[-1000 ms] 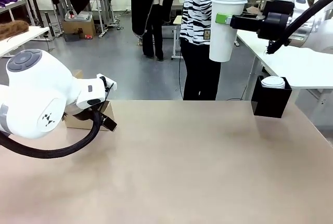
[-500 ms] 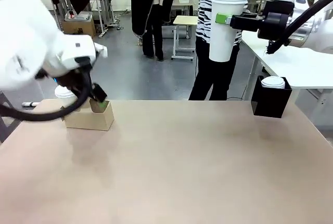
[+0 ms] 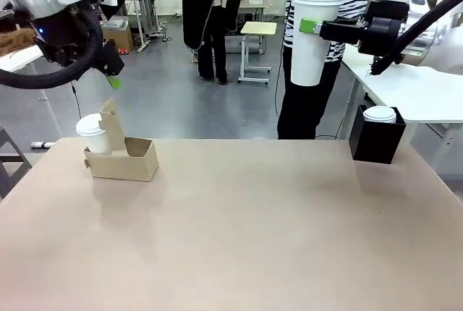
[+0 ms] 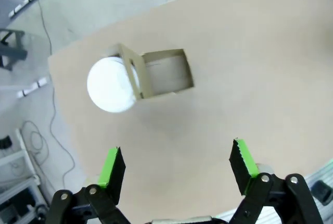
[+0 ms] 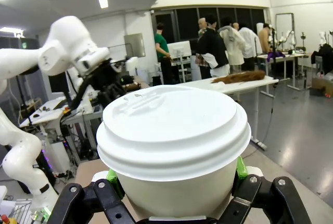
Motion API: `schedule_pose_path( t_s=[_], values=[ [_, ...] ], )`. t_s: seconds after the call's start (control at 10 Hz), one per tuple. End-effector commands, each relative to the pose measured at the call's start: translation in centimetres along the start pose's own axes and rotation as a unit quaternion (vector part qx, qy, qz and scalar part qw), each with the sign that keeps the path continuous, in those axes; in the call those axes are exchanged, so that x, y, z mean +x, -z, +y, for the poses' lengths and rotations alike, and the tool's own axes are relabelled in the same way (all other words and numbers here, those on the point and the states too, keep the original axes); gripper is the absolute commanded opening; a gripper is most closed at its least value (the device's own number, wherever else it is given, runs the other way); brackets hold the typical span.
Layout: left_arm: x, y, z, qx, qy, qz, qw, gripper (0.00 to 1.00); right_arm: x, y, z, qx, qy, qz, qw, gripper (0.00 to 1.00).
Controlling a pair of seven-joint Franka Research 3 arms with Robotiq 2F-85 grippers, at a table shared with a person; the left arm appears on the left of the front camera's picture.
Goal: Pour a drink into a cup and package it in a carrier.
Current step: Position the Cup Carrier in the center of the table.
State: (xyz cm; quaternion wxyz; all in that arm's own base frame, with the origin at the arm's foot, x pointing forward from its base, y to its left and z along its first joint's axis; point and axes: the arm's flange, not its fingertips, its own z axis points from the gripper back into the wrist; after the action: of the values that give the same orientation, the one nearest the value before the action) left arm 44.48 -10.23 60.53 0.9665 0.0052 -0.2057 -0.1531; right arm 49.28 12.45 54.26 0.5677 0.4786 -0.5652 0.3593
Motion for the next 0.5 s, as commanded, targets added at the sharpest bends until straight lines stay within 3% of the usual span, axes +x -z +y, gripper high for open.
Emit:
schedule_pose_path(
  t_s=[0.0, 0.4],
  values=[
    [3.3, 3.7, 2.0, 0.003, -0.029, 0.033, 0.999, 1.00, 0.4, 0.4, -0.1, 0.002, -0.010, -0.007, 1.000, 0.88],
    [5.2, 10.1, 4.4, -0.006, -0.049, 0.062, 0.997, 1.00, 0.4, 0.4, -0.1, 0.002, -0.010, -0.007, 1.000, 0.88]
  ],
)
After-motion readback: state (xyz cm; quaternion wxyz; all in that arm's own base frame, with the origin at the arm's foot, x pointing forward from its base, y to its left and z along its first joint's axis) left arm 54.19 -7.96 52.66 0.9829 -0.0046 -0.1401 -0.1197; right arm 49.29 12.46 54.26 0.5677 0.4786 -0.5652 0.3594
